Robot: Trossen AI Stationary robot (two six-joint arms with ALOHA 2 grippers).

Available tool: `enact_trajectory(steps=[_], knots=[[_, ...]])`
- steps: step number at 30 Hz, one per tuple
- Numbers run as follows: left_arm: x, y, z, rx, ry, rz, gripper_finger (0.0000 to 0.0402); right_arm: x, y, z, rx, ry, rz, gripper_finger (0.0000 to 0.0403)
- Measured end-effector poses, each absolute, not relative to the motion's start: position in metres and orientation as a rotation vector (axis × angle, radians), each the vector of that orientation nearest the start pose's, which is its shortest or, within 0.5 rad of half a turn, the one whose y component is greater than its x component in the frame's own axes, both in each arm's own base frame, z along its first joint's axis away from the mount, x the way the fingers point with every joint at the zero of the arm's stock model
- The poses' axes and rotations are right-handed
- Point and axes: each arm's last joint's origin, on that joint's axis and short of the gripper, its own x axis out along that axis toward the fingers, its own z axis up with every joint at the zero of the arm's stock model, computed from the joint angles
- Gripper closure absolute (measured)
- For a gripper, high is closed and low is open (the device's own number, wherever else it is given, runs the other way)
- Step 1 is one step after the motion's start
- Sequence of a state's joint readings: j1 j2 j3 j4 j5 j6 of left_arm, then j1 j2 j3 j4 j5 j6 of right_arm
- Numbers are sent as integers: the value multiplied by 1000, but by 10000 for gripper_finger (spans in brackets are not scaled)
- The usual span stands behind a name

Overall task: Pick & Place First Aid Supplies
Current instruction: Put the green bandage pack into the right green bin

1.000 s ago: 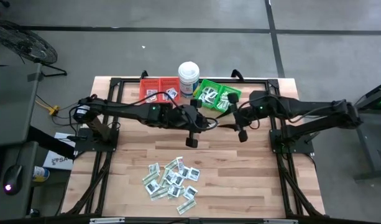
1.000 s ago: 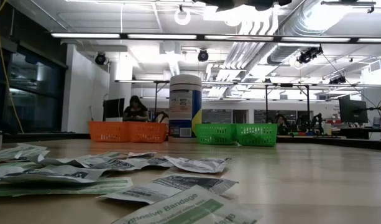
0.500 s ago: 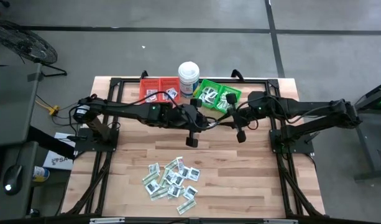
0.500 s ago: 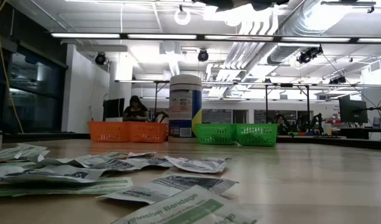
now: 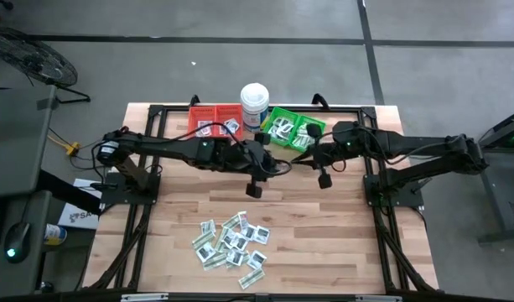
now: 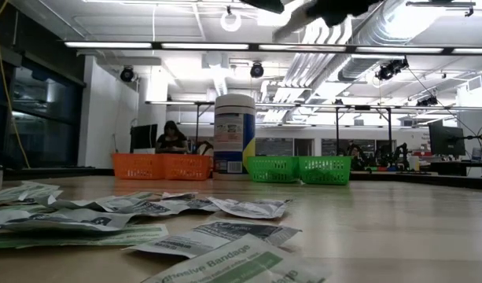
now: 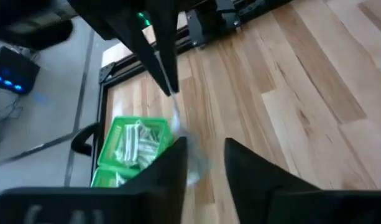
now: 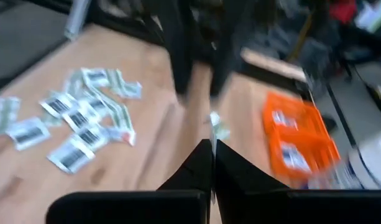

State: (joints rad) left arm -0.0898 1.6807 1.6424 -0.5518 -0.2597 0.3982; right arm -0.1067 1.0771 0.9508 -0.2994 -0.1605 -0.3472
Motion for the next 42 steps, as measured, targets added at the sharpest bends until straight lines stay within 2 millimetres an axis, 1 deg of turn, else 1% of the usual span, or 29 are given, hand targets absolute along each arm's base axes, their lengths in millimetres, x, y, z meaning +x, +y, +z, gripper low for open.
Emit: enact_trajectory(steps=[3, 6, 9, 12, 14, 17, 19, 21, 26, 30, 34, 36, 38, 42], knots=[[359, -25, 371, 466, 656, 59, 265, 229, -30, 320, -259, 479, 53, 402], [342, -22, 378, 432, 710, 98, 245, 223, -43, 313, -218, 565, -27, 402], [323, -20, 386, 432, 753, 146, 242, 215, -59, 306, -182, 670, -140, 402], [305, -16, 393, 467, 792, 218, 248, 210, -77, 296, -149, 776, -237, 402], [295, -14, 396, 483, 794, 259, 255, 208, -90, 289, -112, 831, -276, 403], [278, -11, 396, 496, 788, 305, 264, 209, -109, 277, -50, 887, -310, 403], [267, -10, 390, 494, 795, 320, 269, 212, -121, 267, -18, 928, -332, 403], [260, -9, 383, 468, 767, 328, 272, 213, -133, 258, 11, 959, -358, 403], [245, -8, 355, 411, 707, 320, 273, 216, -158, 236, 108, 1012, -429, 403], [236, -8, 330, 376, 663, 313, 273, 219, -175, 225, 137, 1011, -520, 403], [229, -4, 310, 324, 625, 312, 273, 222, -186, 218, 136, 1000, -548, 403], [227, -2, 302, 304, 597, 306, 273, 223, -189, 213, 134, 1023, -551, 403], [223, 1, 295, 297, 602, 304, 273, 224, -190, 207, 127, 1048, -537, 403], [218, 8, 287, 288, 617, 300, 273, 226, -191, 197, 146, 1088, -521, 403]])
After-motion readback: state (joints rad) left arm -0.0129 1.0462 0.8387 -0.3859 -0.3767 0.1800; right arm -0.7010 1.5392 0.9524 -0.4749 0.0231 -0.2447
